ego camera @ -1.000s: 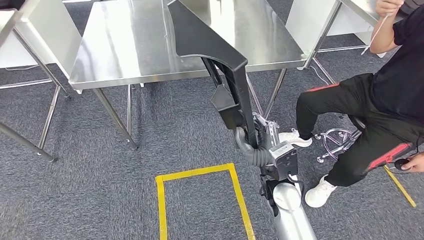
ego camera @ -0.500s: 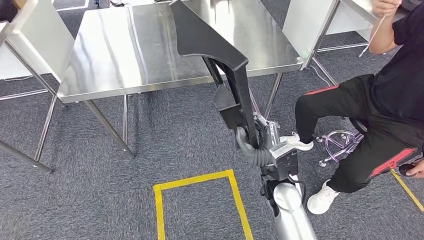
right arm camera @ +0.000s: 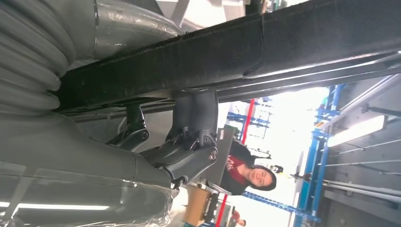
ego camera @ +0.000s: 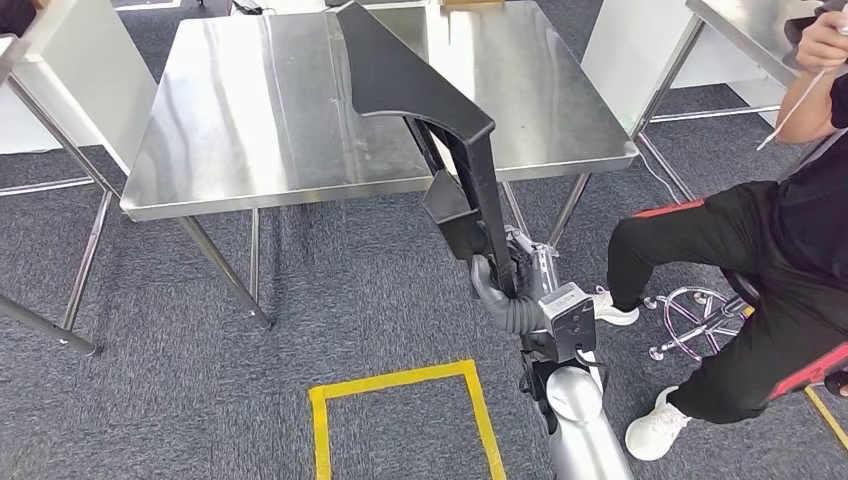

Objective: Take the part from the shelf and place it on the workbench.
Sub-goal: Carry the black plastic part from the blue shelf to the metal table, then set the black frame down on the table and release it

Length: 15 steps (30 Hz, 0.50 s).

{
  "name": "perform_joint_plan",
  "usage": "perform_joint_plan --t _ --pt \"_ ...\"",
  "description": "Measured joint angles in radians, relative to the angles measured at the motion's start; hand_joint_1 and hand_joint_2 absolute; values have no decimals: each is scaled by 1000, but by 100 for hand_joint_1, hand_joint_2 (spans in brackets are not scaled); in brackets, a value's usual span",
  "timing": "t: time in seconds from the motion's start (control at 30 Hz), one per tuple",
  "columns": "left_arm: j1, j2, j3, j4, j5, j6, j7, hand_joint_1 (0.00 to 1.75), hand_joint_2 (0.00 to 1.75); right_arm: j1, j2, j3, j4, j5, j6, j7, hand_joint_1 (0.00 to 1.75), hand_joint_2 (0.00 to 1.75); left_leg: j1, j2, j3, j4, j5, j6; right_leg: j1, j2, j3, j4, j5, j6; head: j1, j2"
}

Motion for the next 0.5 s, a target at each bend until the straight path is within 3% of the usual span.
perform_joint_plan --t 0.07,0.13,0.17,0.23,0.27,0.33,0.4,0.43,0.47,0.5 --pt "1 -1 0 0 0 0 0 0 175 1 -1 0 0 0 0 0 175 175 -1 -2 30 0 -30 -8 -1 -6 24 -133 104 18 -1 0" --pt "0 0 0 0 0 0 1 0 175 2 -2 0 1 0 0 0 175 175 -6 -2 52 -1 -57 -19 0 -13 45 -199 182 6 -1 0" --pt "-1 0 0 0 0 1 2 0 175 1 -2 0 1 0 0 1 175 175 -8 -2 62 0 -63 -24 0 -13 51 -202 192 -8 -1 0" --pt "-3 1 0 0 0 1 3 0 175 -2 -1 0 0 0 -1 1 175 175 -6 2 53 30 -54 -32 -4 -7 66 -204 186 -31 -2 0" --pt "-4 1 0 0 0 1 4 0 175 -3 -1 0 0 0 -1 1 175 175 -4 4 27 75 -44 -37 -5 -5 76 -206 180 -40 -2 0" --pt "-5 1 0 0 -1 1 4 0 175 -4 1 0 0 0 -2 1 175 175 0 9 -60 200 -50 -47 -7 -3 98 -209 161 -56 -2 0" --pt "-4 1 0 0 -2 1 4 0 175 -4 2 1 0 0 -2 1 175 175 2 10 -147 285 -107 -54 -6 -1 122 -210 139 -62 -3 0" --pt "-3 1 0 0 -2 1 5 0 175 -3 2 1 0 0 -2 1 175 175 2 10 -176 294 -133 -56 -6 1 137 -210 126 -62 -3 0" --pt "-3 1 0 0 -2 1 5 0 175 -3 2 1 0 0 -2 1 175 175 2 11 -192 278 -139 -55 -5 3 155 -210 113 -61 -3 0" --pt "-2 2 0 0 -2 1 5 0 175 -3 2 1 0 0 -2 1 175 175 2 11 -196 238 -117 -52 -5 4 174 -210 99 -60 -3 0"
